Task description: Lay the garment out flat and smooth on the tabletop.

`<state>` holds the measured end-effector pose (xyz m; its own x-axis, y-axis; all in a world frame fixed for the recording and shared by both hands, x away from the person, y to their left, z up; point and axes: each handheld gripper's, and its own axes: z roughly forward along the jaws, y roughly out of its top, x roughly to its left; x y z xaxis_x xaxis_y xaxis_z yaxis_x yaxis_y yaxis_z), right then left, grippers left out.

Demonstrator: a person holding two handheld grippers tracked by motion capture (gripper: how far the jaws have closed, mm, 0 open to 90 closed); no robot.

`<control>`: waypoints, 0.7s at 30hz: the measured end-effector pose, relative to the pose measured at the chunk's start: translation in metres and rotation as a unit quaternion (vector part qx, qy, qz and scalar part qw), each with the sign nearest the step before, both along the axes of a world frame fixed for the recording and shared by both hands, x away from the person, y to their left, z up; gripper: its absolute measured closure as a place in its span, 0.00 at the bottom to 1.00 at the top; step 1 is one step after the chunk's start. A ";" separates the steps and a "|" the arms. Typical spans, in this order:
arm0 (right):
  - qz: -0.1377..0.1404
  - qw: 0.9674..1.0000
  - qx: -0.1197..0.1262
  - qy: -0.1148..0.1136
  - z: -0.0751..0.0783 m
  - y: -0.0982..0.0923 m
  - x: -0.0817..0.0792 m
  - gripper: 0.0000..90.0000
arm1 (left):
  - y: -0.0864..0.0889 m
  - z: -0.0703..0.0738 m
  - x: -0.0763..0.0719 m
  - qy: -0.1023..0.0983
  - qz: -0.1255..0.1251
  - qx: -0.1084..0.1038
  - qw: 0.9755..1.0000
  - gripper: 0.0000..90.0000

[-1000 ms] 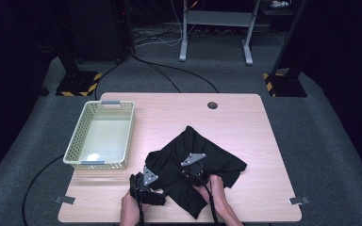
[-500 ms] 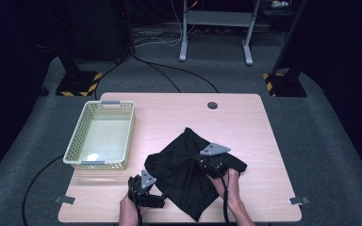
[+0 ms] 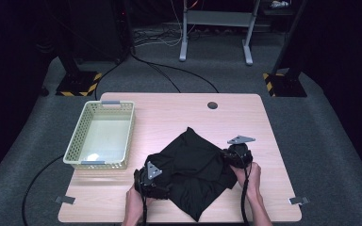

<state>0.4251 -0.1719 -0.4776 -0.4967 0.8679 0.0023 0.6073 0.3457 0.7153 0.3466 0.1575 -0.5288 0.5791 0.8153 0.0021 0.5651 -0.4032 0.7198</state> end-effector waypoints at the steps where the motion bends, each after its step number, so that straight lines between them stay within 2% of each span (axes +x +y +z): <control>1: 0.002 1.000 0.001 0.009 -0.004 0.000 0.000 0.78 | 0.000 0.000 0.000 0.001 0.000 0.000 1.000 0.00; 2: 0.006 1.000 0.002 0.016 -0.006 0.000 -0.001 0.70 | 0.000 0.000 0.000 0.000 -0.001 0.001 1.000 0.00; 4: 0.001 1.000 -0.002 0.010 -0.005 0.001 -0.005 0.50 | 0.000 0.000 0.000 -0.001 -0.003 0.002 1.000 0.00; 6: 0.003 1.000 0.002 0.005 0.001 0.002 -0.010 0.35 | 0.000 0.000 0.000 -0.001 -0.003 0.003 1.000 0.00; 9: 0.032 0.999 0.005 0.007 0.012 0.007 -0.016 0.19 | 0.000 0.000 0.000 -0.001 -0.003 0.003 1.000 0.00; 11: 0.059 0.998 0.006 0.009 0.019 0.015 -0.022 0.12 | 0.000 0.000 0.000 0.000 -0.003 0.003 1.000 0.00; 12: 0.070 0.998 0.007 0.007 0.021 0.021 -0.025 0.06 | 0.000 0.000 0.000 0.000 -0.003 0.002 1.000 0.00; 16: 0.117 0.993 -0.007 0.000 0.023 0.051 -0.034 0.00 | 0.000 0.000 0.000 0.001 -0.003 0.002 1.000 0.00; 18: 0.144 0.989 -0.020 0.009 0.018 0.068 -0.035 0.00 | 0.000 0.000 0.001 0.002 -0.002 -0.001 1.000 0.00; 21: 0.165 0.985 -0.053 0.022 0.004 0.085 -0.033 0.00 | 0.004 0.001 0.006 0.004 0.001 -0.034 0.999 0.00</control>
